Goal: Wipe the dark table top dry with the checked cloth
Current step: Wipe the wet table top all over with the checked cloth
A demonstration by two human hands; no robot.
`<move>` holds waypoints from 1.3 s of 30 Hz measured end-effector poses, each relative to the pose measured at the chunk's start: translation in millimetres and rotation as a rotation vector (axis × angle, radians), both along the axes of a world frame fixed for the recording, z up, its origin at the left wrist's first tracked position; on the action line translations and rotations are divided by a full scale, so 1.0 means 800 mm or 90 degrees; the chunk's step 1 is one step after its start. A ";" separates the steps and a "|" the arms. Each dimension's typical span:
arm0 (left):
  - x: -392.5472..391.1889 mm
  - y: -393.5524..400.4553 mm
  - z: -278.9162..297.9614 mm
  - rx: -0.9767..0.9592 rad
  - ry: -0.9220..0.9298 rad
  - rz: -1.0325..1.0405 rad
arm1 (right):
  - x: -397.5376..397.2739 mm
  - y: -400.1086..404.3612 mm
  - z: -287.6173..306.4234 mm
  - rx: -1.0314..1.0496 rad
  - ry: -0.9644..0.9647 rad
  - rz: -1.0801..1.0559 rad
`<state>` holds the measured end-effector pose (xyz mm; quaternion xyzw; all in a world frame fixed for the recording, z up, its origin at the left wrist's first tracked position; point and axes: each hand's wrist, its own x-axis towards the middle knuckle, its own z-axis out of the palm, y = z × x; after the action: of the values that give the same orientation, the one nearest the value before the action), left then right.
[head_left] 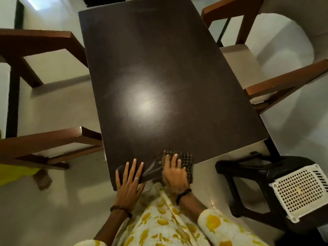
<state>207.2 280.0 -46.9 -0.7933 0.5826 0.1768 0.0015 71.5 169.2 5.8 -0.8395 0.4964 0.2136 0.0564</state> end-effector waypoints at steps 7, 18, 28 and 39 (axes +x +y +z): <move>0.004 0.002 0.006 0.000 0.059 0.022 | 0.016 0.013 -0.012 0.206 -0.140 0.126; 0.006 0.001 0.001 0.048 0.081 0.027 | -0.109 -0.117 -0.003 -0.009 -0.089 -0.191; 0.122 0.037 0.003 0.060 0.111 -0.047 | 0.072 0.027 -0.003 0.014 -0.006 -0.226; 0.168 0.026 -0.010 0.088 0.099 -0.172 | 0.082 0.065 -0.007 0.183 -0.133 -0.117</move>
<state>341.5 301.2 -54.5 -0.6898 0.6686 0.2756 0.0351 136.8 221.4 0.0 -0.7914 0.5270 0.1883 0.2459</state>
